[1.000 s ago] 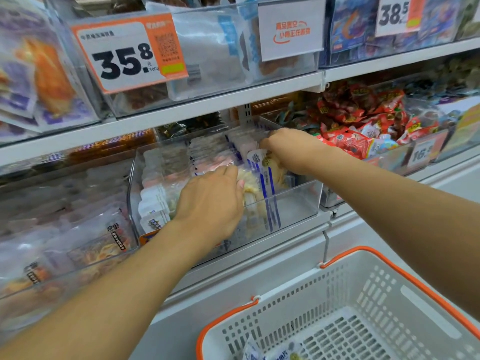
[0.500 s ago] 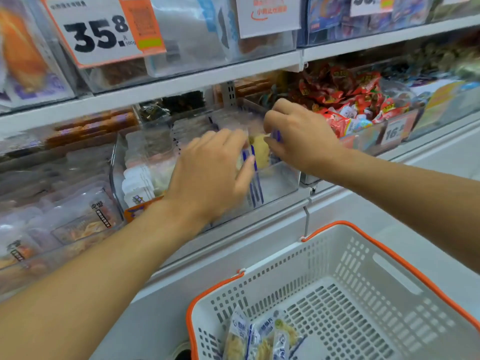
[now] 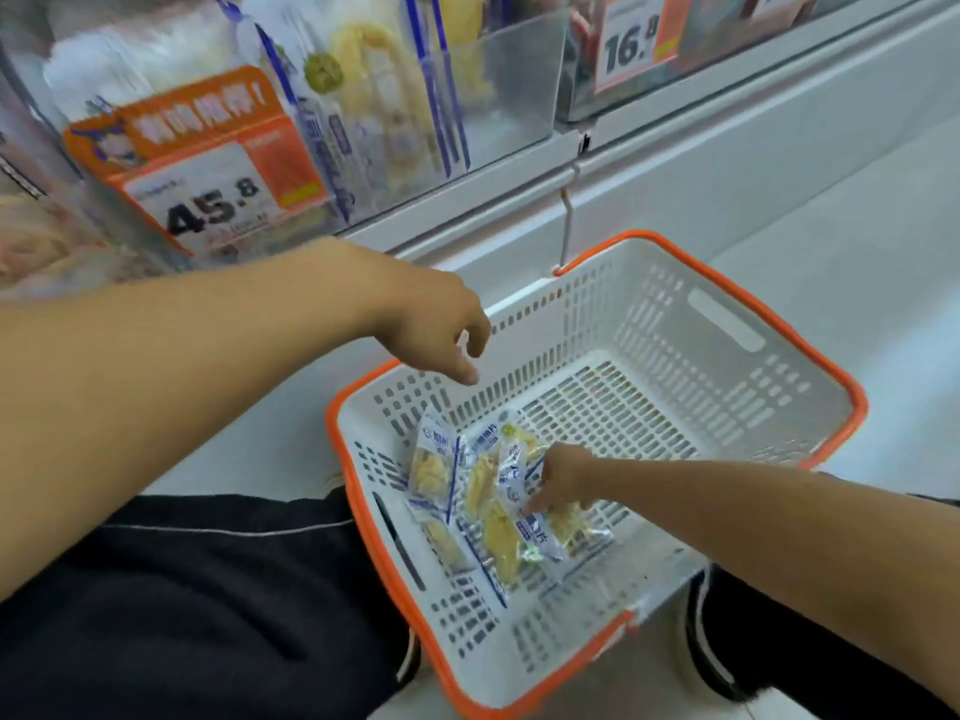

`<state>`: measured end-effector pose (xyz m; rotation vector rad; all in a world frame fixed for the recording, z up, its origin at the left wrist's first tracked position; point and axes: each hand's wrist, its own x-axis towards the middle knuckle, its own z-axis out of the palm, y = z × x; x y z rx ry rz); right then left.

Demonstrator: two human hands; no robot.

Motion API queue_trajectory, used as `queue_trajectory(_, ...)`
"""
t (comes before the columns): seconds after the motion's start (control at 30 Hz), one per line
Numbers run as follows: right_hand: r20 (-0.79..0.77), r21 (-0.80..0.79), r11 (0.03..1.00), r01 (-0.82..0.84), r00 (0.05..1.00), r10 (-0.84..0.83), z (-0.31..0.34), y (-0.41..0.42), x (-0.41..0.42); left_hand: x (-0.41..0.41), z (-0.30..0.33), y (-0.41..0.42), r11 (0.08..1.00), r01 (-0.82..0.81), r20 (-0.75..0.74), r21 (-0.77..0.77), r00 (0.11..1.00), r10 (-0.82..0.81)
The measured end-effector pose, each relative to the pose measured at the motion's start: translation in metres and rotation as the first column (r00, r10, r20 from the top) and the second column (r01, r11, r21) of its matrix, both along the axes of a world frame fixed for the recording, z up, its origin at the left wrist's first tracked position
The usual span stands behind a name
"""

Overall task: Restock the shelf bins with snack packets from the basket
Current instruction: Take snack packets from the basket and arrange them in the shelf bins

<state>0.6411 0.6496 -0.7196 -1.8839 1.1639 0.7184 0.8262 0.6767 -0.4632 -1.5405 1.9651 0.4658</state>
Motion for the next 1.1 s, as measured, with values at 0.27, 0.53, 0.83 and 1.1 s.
queue_trajectory(0.27, 0.015, 0.265, 0.940, 0.212, 0.974, -0.224, -0.020, 0.024, 0.007, 0.011, 0.012, 0.000, 0.998, -0.061, 0.036, 0.025, 0.998, 0.060)
queue_trajectory(0.53, 0.252, 0.104, 0.954, -0.281, 0.935, 0.248, 0.151, -0.047, 0.027, 0.001, 0.024, 0.000, 0.985, -0.167, -0.137, -0.038, 0.977, 0.161)
queue_trajectory(0.83, 0.760, -0.234, 0.960, -0.152, 0.587, 0.278, 0.424, -0.122, 0.020, -0.016, 0.102, -0.001, 0.560, -0.828, -0.959, -0.015, 0.170, 0.225)
queue_trajectory(1.1, 0.641, -0.587, 0.807, -0.068, 0.569, 0.515, 0.471, -0.129, 0.036, 0.018, 0.126, 0.007, 0.055, -0.798, -0.800, -0.600, 0.599, -0.026)
